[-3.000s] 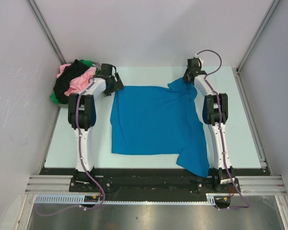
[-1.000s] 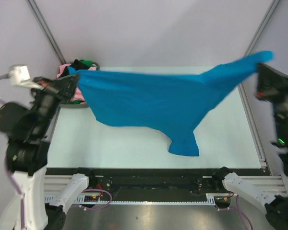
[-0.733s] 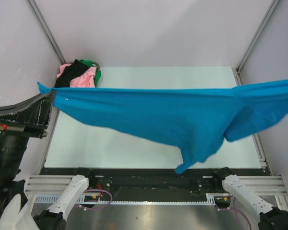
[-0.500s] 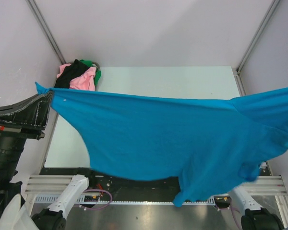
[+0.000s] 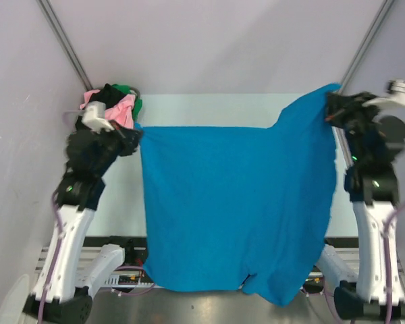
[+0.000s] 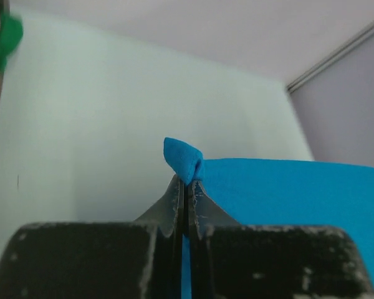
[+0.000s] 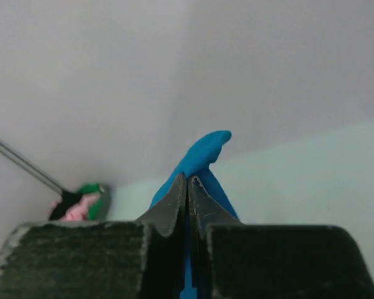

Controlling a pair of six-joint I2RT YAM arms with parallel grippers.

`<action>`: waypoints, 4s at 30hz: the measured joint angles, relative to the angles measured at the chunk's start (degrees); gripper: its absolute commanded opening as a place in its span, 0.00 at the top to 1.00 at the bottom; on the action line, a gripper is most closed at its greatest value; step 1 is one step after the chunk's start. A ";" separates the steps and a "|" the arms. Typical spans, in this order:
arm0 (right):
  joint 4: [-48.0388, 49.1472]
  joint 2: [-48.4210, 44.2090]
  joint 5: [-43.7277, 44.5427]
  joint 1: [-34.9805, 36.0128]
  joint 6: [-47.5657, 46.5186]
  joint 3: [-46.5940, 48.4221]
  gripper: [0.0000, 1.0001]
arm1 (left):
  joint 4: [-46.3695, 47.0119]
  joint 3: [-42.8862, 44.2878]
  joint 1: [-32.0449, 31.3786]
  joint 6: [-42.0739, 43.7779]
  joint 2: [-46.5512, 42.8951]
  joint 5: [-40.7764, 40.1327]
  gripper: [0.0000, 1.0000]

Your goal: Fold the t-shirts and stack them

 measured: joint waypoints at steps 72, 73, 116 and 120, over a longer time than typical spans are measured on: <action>23.58 -16.48 31.69 38.56 -24.28 -2.60 1.00 | 18.67 6.88 -0.07 -1.64 -14.32 -2.23 1.00; 23.98 -18.43 30.56 38.51 -24.13 -2.29 1.00 | 19.71 6.78 -0.07 -1.60 -16.52 -0.98 1.00; 27.21 15.41 23.19 14.71 -18.53 -10.91 1.00 | 30.77 -5.44 0.11 1.64 12.11 -3.72 1.00; 29.49 3.48 21.94 16.72 -19.41 -6.45 1.00 | 30.25 3.02 0.09 1.99 4.90 -2.12 1.00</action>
